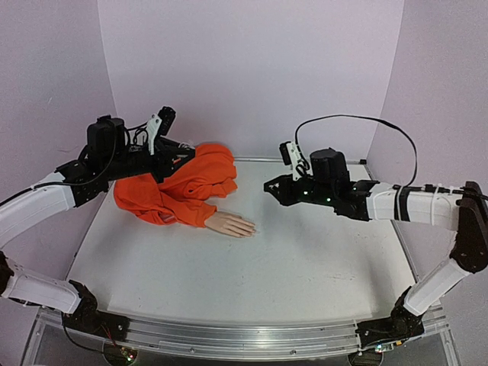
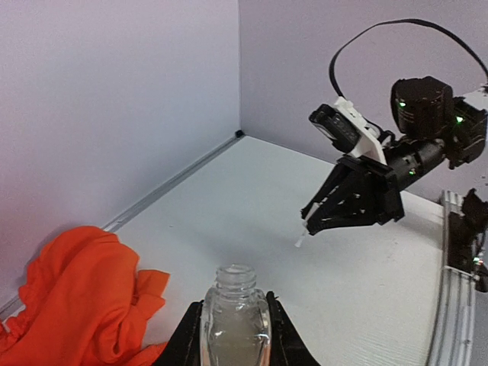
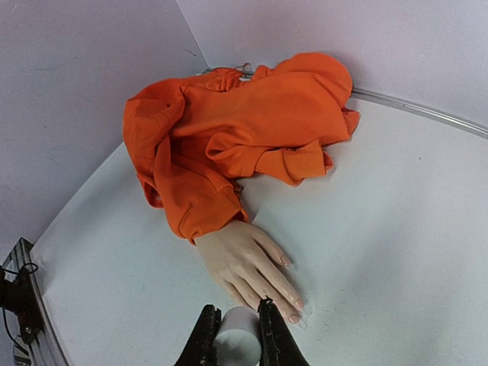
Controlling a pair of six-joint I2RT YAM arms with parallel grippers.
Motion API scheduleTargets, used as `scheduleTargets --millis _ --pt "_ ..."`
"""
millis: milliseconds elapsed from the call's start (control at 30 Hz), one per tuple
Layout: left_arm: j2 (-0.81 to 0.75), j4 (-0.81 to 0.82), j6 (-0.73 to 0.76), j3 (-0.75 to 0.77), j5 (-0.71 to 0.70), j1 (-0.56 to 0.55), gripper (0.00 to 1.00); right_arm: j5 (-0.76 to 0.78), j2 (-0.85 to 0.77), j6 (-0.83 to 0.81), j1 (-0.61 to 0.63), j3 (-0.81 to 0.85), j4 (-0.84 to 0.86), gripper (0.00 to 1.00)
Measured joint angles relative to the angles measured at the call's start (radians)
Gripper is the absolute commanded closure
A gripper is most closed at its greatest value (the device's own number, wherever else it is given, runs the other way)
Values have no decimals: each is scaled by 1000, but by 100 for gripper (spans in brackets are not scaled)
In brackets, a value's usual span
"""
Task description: Paint the nails
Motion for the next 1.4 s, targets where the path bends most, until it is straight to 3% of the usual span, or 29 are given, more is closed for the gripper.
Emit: scheduleTargets --millis 267,500,700,1400 --pt "57 -195 8 176 222 -21 100 -113 -72 36 2 -22 5 100" --pt "27 -289 169 53 144 -115 100 -232 -56 1 81 108 -13 100" --pt "10 -292 261 -44 75 -128 100 -284 -44 -22 167 236 -3 100" --pt "-10 -267 294 -70 64 -128 100 -273 82 -28 220 312 -60 100"
